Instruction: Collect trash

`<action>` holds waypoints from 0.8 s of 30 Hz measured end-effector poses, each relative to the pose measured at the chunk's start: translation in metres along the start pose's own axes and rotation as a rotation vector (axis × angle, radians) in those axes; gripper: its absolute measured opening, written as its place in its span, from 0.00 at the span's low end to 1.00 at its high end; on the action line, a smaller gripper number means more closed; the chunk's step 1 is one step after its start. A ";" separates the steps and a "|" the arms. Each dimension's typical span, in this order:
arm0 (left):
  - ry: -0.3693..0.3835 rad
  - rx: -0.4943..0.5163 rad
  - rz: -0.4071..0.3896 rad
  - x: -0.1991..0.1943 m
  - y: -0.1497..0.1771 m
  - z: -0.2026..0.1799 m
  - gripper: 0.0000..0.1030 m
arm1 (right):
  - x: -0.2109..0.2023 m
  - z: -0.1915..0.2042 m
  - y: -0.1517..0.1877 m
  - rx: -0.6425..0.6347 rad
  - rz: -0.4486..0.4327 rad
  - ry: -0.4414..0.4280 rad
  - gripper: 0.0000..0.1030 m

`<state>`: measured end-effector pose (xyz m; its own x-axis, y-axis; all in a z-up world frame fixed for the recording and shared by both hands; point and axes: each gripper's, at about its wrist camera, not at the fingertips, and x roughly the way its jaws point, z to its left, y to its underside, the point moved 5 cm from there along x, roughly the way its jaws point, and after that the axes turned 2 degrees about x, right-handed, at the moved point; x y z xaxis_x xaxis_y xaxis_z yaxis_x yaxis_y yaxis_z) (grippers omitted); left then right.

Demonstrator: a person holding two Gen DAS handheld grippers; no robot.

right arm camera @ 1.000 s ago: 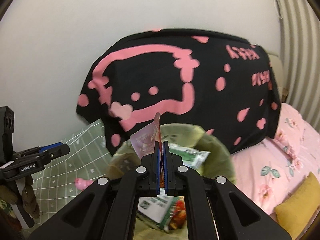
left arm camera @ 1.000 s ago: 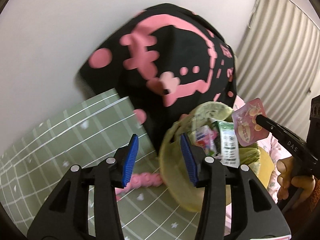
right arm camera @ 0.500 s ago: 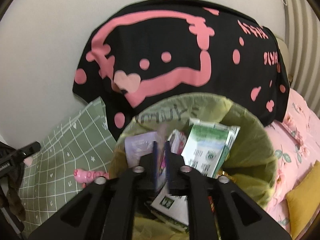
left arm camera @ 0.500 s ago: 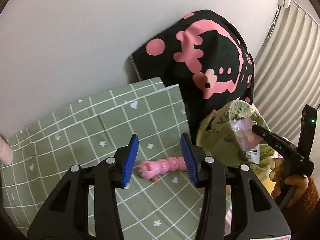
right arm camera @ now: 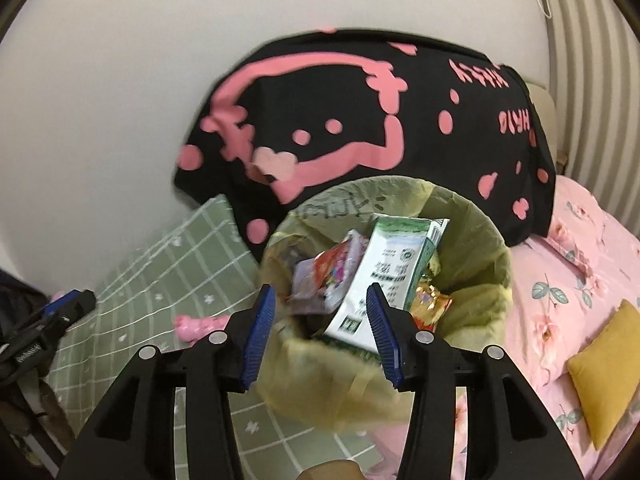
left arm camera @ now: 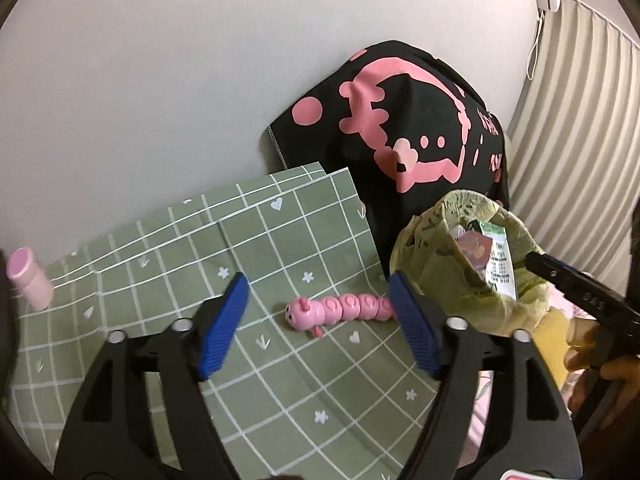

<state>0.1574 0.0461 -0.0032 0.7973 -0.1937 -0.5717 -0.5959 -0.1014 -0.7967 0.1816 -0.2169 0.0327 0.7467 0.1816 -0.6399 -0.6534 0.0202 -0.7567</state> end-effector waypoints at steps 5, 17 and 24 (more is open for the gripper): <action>-0.111 0.015 -0.004 -0.029 0.028 -0.017 0.80 | -0.028 0.007 0.029 -0.036 -0.017 -0.058 0.44; -0.200 0.078 -0.049 -0.075 0.069 -0.051 0.80 | -0.058 0.004 0.090 -0.045 0.018 -0.052 0.44; -0.186 0.090 -0.090 -0.083 0.071 -0.068 0.80 | -0.079 0.002 0.102 -0.046 -0.016 -0.015 0.44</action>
<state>0.0422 -0.0109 0.0010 0.8557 -0.0033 -0.5174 -0.5174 -0.0213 -0.8555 0.0563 -0.2274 0.0065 0.7548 0.1966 -0.6258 -0.6347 -0.0221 -0.7724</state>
